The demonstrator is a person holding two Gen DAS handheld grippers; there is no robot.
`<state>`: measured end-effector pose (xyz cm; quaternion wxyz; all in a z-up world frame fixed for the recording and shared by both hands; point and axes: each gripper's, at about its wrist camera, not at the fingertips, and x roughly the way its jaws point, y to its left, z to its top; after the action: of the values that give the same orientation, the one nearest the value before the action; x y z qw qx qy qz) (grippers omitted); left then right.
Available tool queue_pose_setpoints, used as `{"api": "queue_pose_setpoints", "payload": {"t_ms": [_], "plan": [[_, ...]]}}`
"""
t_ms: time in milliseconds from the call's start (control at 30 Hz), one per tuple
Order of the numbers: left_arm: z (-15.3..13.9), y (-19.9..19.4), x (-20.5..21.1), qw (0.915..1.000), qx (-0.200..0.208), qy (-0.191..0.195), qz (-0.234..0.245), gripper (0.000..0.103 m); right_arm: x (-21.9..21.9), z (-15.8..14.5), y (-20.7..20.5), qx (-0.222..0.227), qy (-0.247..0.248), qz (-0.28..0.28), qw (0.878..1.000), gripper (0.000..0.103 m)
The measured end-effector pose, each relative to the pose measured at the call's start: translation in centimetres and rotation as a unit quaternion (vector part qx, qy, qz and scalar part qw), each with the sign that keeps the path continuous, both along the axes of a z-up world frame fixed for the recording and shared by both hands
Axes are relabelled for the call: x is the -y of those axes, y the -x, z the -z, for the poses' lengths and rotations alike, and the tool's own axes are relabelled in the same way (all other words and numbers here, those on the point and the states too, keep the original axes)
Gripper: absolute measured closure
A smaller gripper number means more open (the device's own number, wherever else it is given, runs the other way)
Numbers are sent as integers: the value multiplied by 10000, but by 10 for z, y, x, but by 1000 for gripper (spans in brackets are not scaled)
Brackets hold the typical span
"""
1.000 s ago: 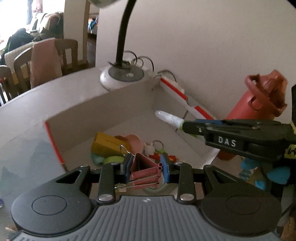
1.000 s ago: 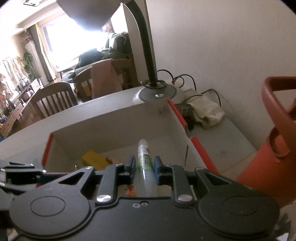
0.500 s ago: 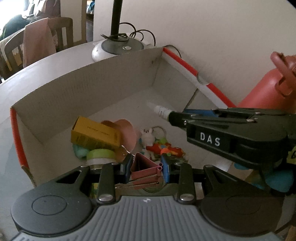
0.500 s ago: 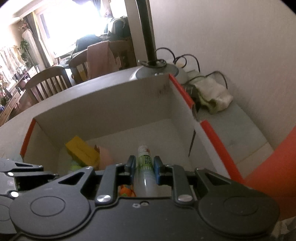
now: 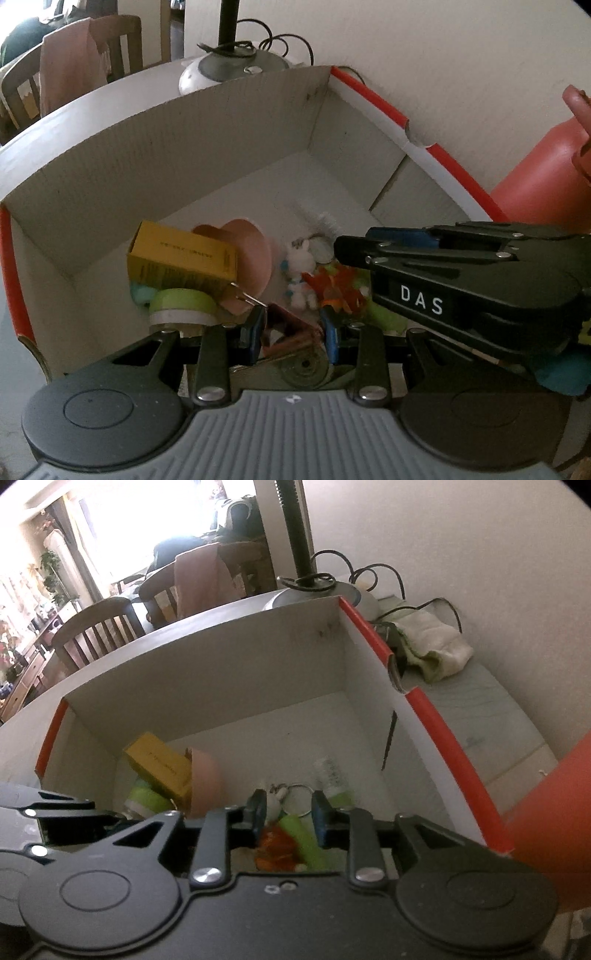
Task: Organize rigid objects
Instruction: 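Lower and release the binder clip and glue stick into the shoebox with both tools, then withdraw both tools from the shoebox toward the remaining table items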
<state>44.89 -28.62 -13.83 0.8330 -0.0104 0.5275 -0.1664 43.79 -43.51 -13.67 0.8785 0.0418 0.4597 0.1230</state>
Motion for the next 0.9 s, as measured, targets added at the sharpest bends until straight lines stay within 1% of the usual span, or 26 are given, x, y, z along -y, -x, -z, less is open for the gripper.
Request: {"api": "queue_pose_setpoints", "payload": {"t_ms": [200, 300, 367, 433, 633, 667, 700, 833, 900], "plan": [[-2, 2, 0, 10000, 7, -45, -23, 71, -2, -5, 2, -10, 12, -72, 10000, 65], [-5, 6, -2, 9999, 46, -57, -79, 69, -2, -9, 4, 33, 17, -103, 9999, 64], [-8, 10, -5, 9999, 103, -19, -110, 53, -2, -12, 5, 68, -2, -128, 9999, 62], [-13, 15, -7, 9997, 202, 8, -129, 45, -3, -16, 7, 121, 16, -148, 9998, 59], [-28, 29, -13, 9991, 370, 90, -178, 45, -6, -28, 15, 237, -26, -236, 9994, 53], [-31, 31, -14, 9990, 401, 100, -197, 45, -7, -30, 17, 261, -28, -264, 9993, 51], [-34, 34, -16, 9987, 448, 109, -220, 45, -8, -32, 19, 282, -25, -285, 9992, 48], [-48, 45, -21, 9973, 645, 103, -331, 45, -11, -42, 27, 383, -85, -379, 9985, 46], [-56, 53, -24, 9964, 760, 78, -365, 45, -12, -48, 30, 451, -120, -422, 9980, 43]]}}
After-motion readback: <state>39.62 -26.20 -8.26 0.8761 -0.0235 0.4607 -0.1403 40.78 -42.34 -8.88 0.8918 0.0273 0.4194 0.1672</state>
